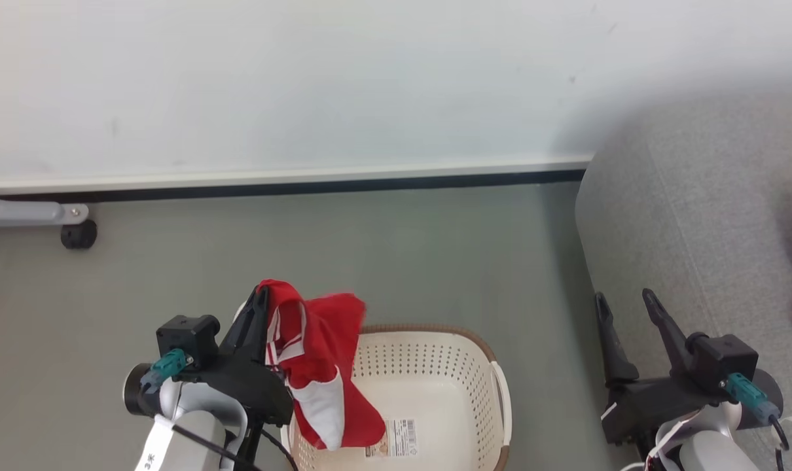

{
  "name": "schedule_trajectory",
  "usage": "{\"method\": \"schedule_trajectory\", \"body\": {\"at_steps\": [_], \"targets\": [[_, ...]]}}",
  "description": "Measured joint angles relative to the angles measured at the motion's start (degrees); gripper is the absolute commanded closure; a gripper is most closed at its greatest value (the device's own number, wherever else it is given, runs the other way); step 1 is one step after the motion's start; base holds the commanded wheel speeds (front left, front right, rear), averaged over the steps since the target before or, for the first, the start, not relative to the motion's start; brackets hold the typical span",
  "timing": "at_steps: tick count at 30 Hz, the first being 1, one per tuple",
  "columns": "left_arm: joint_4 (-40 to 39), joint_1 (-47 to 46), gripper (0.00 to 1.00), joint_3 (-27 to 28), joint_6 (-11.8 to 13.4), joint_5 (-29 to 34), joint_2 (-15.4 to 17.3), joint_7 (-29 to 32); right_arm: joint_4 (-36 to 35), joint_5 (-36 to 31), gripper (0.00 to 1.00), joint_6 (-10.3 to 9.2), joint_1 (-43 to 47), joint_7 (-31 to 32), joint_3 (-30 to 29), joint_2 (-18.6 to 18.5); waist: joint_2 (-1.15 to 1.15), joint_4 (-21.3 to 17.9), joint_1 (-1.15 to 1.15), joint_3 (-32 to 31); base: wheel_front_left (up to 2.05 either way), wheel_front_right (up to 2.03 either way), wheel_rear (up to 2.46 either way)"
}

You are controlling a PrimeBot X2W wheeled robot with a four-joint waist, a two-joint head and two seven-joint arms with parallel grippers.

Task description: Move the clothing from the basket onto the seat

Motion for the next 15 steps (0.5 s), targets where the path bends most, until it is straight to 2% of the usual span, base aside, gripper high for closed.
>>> {"method": "schedule_trajectory", "body": {"at_steps": [15], "targets": [[-13.51,2.31,1.0,-0.2,-0.07,0.15,-0.03,0.0,-2.92,0.07,0.0,-0.46,3.39,1.07,0.79,0.11,0.01,-0.03,0.01,-3.69,0.0,0.0,0.0]]}}
